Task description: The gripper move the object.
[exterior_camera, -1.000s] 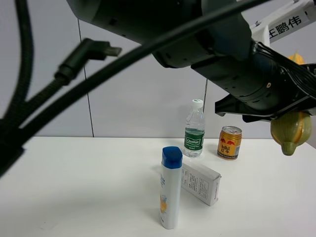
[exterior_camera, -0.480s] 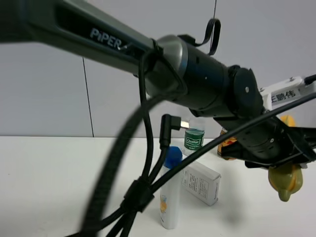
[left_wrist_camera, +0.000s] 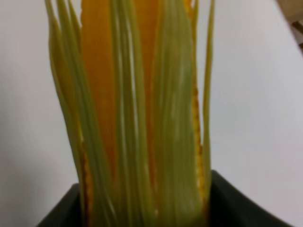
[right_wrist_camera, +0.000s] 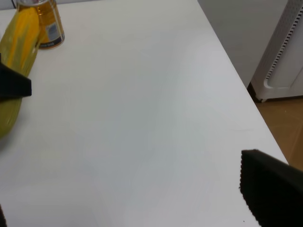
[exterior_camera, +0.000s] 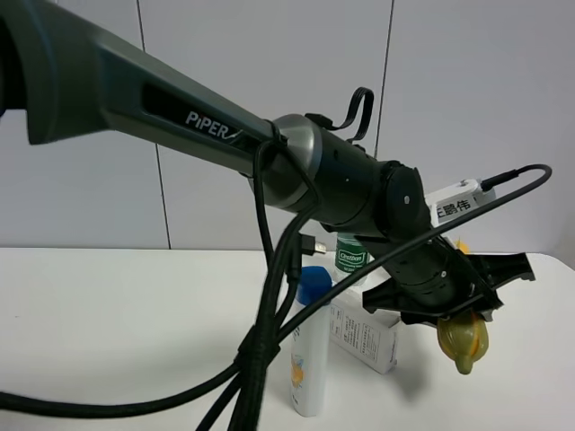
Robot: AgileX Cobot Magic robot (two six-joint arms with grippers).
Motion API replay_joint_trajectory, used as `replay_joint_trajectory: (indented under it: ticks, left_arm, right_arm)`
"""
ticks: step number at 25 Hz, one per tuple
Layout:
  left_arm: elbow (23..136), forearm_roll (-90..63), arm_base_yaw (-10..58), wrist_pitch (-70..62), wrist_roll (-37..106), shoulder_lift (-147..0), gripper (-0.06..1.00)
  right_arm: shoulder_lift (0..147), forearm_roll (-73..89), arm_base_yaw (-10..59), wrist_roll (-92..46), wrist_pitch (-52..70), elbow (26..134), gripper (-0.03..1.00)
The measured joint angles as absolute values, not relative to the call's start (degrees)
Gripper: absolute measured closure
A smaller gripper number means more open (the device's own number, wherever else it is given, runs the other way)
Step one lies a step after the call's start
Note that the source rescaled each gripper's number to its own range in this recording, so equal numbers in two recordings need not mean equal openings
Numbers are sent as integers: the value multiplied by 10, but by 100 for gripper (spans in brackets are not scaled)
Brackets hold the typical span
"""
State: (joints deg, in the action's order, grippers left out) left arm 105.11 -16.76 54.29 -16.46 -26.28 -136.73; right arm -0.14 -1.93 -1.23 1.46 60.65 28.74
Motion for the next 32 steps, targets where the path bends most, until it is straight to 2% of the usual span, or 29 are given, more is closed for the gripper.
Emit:
replay_joint_trajectory:
  ticks: [8, 24, 25, 26, 29, 32]
  left_arm:
    - [1051, -166, 538, -206, -265, -1385, 91]
    - [1051, -169, 540, -191, -265, -1385, 91]
    - [1051, -169, 540, -184, -265, -1385, 87]
    - [1051, -169, 540, -177, -265, -1385, 79]
    - [1051, -170, 540, -166, -268, -1378, 39]
    - [1055, -170, 540, -163, -280, -1376, 27]
  right_arm:
    - [-1, -19, -12, 15, 607, 287, -3]
    - [-1, -19, -12, 15, 607, 287, -3]
    - [-1, -19, -12, 15, 607, 287, -3]
    - [-1, -19, -12, 15, 607, 287, -3]
    - [-1, -19, -12, 15, 607, 287, -3]
    - [-1, -19, -12, 15, 607, 287, -3]
